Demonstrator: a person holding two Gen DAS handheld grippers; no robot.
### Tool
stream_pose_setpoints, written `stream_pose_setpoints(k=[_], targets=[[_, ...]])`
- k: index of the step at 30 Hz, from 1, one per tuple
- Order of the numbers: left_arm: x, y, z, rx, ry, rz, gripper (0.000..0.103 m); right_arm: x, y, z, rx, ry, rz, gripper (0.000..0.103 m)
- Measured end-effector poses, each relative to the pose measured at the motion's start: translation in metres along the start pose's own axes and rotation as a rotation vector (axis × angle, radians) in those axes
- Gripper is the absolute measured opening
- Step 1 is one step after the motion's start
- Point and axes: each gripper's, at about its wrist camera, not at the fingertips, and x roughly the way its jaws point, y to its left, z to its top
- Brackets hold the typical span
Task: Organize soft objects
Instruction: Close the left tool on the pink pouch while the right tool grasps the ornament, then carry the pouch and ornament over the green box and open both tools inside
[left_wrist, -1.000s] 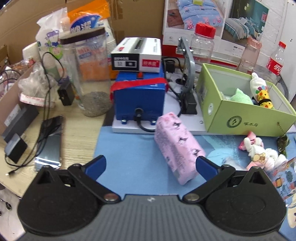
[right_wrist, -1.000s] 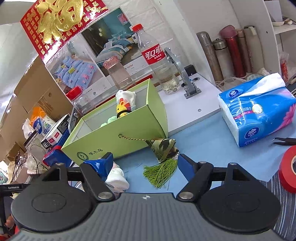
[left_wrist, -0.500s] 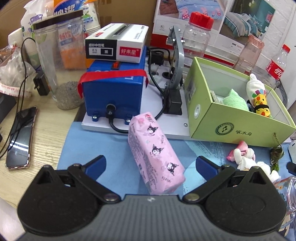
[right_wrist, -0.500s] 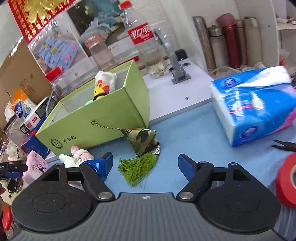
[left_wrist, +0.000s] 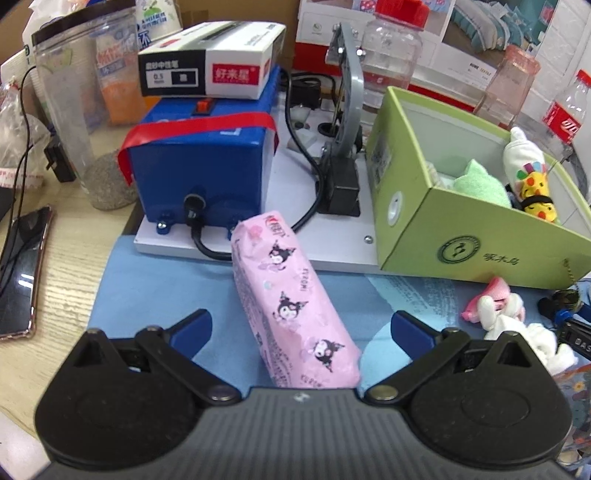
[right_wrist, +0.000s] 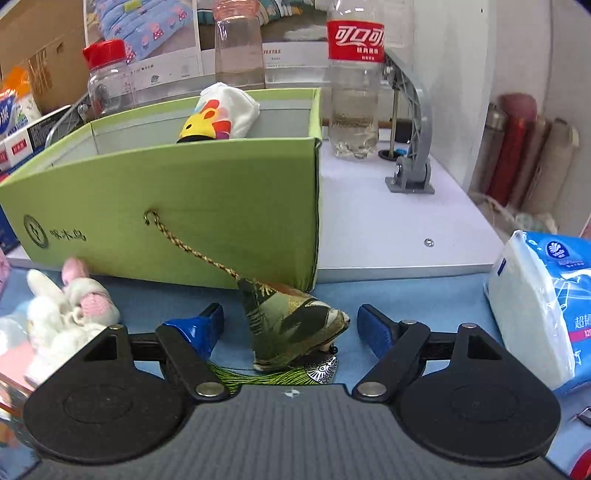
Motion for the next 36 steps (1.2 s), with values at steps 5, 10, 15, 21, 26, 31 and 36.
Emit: stream_pose_setpoints(k=[5,10,15,21,26,31,36], targets=[[0.011,0.012,-0.003,-0.059,0.023,-0.017,0.102,0.0,-0.001,-0.001,-0.001,-0.019,-0.004,0.069],[0.013,0.018,-0.005,-0.081,0.035,-0.034,0.079,0.003,0.002,0.0,-0.003,-0.028,-0.008,0.069],[0.01,0.022,-0.007,-0.073,0.055,-0.061,0.019,-0.003,-0.006,-0.003,0.048,-0.06,0.043,0.042],[-0.015,0.024,-0.015,-0.076,0.006,-0.061,0.019,-0.023,-0.025,-0.013,0.145,-0.071,0.135,0.022],[-0.051,0.013,-0.01,-0.022,-0.062,-0.069,0.019,-0.071,-0.037,-0.009,0.169,-0.167,0.181,0.022],[-0.073,-0.015,0.016,0.039,-0.12,-0.102,0.019,-0.1,-0.032,0.028,0.11,-0.25,0.203,0.023],[-0.077,-0.048,0.052,0.089,-0.165,-0.147,0.019,-0.094,-0.021,0.078,0.043,-0.286,0.208,0.023]])
